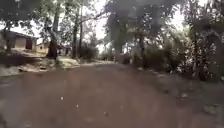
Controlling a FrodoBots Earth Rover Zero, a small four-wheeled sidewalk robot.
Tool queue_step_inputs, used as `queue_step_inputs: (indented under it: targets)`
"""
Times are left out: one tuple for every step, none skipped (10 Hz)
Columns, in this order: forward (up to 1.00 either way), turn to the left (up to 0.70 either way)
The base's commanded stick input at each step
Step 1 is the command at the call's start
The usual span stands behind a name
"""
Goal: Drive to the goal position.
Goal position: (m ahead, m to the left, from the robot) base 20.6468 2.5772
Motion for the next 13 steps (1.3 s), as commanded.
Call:
queue_step_inputs:
  targets:
    - [1.0,0.0]
    - [1.0,0.0]
    - [1.0,0.0]
    - [1.0,0.0]
    - [1.0,0.0]
    - [1.0,0.0]
    - [1.0,0.0]
    - [1.0,0.0]
    - [1.0,0.0]
    - [1.0,0.0]
    - [1.0,0.0]
    - [1.0,0.0]
    - [1.0,0.0]
